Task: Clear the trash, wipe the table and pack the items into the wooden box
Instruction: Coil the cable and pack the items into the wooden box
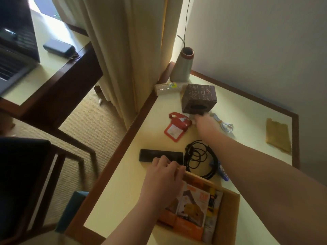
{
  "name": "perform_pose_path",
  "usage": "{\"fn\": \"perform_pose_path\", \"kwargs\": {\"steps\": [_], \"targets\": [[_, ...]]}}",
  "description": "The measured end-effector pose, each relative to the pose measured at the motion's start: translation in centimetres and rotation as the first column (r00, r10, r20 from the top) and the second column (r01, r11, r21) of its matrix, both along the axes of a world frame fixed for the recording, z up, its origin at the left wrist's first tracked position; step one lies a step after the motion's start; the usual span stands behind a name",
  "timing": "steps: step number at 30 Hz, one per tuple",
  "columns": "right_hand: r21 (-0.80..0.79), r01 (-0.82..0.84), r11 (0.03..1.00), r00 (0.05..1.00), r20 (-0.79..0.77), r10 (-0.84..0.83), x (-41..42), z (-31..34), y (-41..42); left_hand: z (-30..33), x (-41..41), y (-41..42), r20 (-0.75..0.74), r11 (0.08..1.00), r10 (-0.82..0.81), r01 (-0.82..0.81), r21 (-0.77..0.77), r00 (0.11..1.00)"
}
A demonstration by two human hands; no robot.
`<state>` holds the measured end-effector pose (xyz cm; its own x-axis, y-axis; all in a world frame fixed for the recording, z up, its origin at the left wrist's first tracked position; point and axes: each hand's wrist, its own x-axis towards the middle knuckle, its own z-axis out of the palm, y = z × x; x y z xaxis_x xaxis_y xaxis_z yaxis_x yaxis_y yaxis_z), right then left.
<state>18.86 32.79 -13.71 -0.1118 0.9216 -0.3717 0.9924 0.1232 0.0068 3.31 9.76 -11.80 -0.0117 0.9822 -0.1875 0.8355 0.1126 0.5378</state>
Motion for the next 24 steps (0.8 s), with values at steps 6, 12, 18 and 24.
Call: {"fn": "perform_pose_path", "kwargs": {"steps": [6,12,18,24], "targets": [[0.102,0.460,0.882,0.869,-0.255,-0.423,4.1,3.5,-6.2,0.2,-0.1,-0.1,-0.019,0.999,-0.020,0.021,0.036,1.000],[-0.005,0.629,0.778,0.639,-0.567,-0.520,5.8,11.7,-23.2,0.8,0.0,-0.4,-0.034,0.996,-0.026,0.029,0.080,0.999],[-0.066,0.589,0.805,0.771,-0.251,-0.585,4.9,8.5,-33.7,-0.2,0.1,-0.2,-0.057,0.999,-0.018,0.021,0.044,0.998],[-0.071,0.544,0.836,0.836,-0.043,-0.547,2.9,7.5,-33.8,-0.4,0.2,-0.2,-0.061,0.997,-0.014,0.019,0.077,0.998]]}}
